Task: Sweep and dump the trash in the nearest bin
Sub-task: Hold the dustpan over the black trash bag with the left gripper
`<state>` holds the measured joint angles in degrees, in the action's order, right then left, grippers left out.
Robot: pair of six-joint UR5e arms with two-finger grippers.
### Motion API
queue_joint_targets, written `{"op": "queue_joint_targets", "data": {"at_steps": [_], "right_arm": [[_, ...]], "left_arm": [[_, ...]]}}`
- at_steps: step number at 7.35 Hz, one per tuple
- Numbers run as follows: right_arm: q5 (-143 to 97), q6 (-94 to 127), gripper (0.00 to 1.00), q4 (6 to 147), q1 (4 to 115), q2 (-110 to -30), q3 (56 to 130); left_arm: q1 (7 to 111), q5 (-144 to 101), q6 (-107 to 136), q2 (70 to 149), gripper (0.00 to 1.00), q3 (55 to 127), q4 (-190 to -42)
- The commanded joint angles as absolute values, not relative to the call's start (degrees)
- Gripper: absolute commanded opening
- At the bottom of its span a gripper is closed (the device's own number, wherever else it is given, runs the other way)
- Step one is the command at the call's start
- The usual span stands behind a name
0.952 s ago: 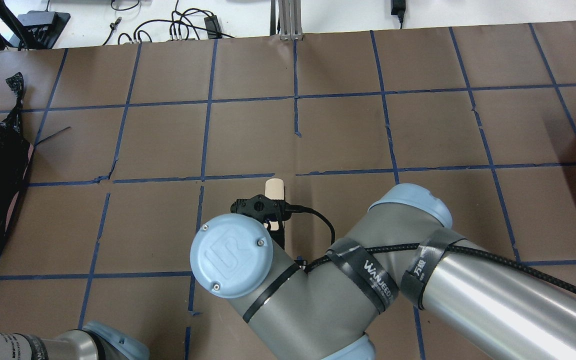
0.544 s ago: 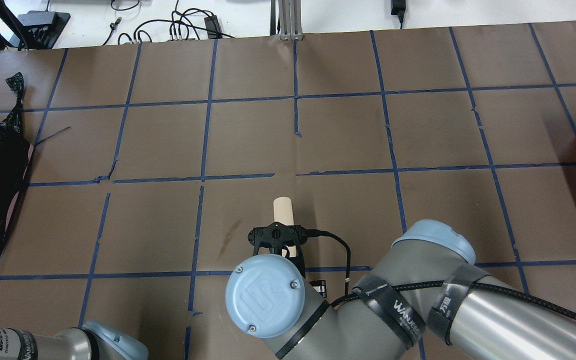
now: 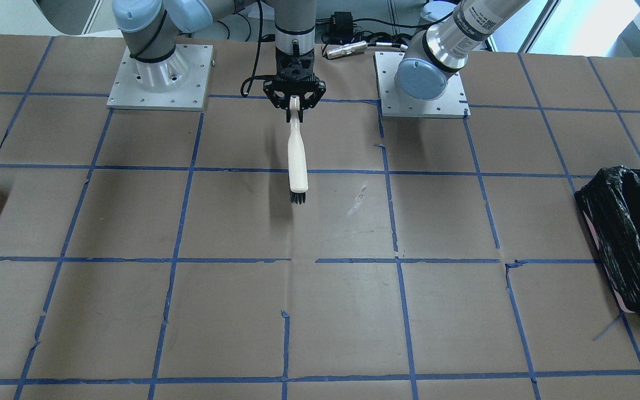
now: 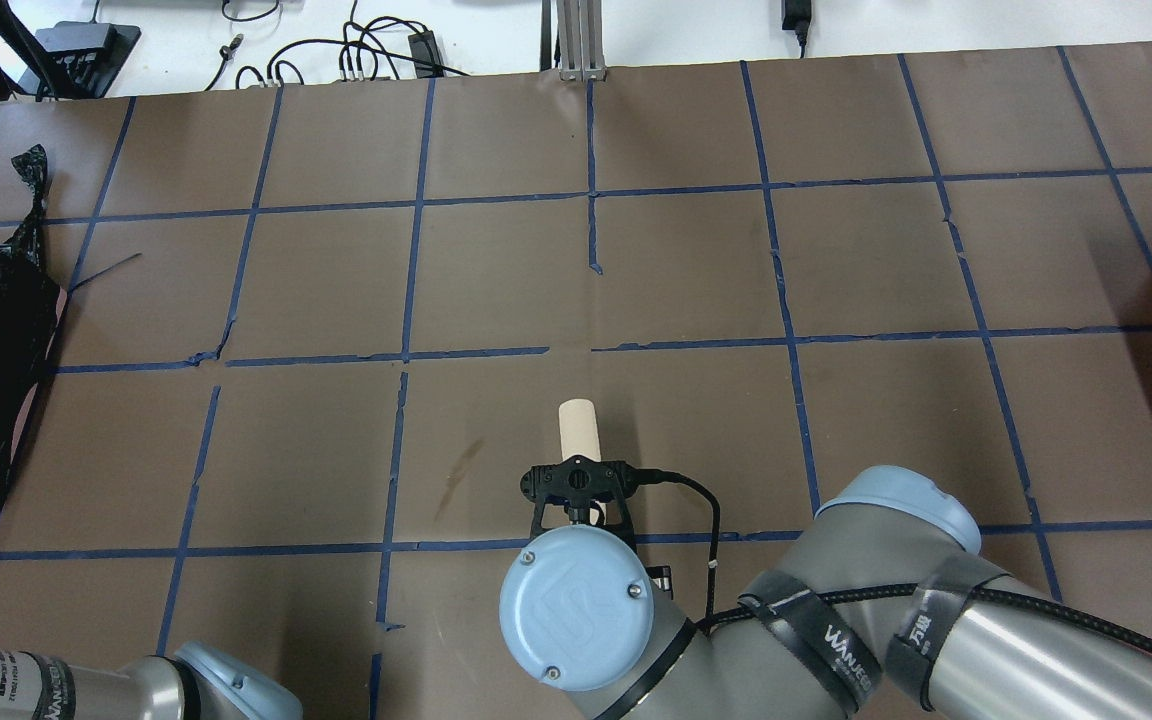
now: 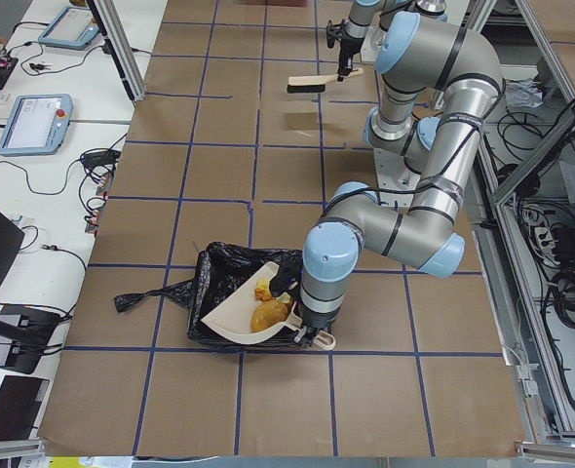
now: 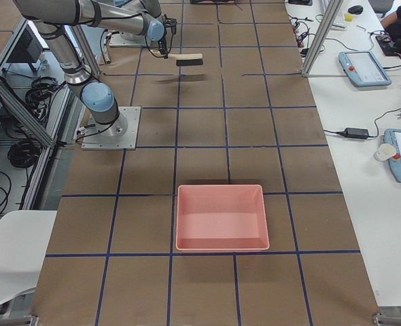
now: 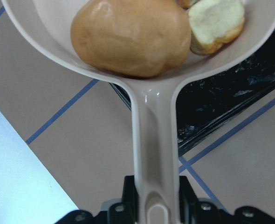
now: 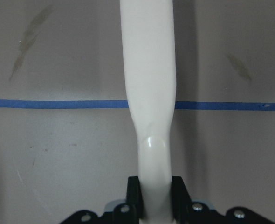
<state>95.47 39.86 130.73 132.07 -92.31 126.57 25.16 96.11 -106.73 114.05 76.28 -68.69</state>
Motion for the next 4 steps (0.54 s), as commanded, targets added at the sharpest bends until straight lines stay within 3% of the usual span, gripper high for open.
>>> {"op": "queue_joint_targets", "data": {"at_steps": [1, 4], "right_arm": [[95.1, 39.3, 0.08, 133.3, 130.4, -92.4, 128.5], [93.8, 39.3, 0.08, 133.4, 130.5, -92.4, 128.6]], "left_arm": [[31.9, 105.6, -107.0, 114.9, 0.03, 75.8, -65.0], [33.2, 107.3, -115.5, 114.6, 0.04, 76.6, -63.9]]}}
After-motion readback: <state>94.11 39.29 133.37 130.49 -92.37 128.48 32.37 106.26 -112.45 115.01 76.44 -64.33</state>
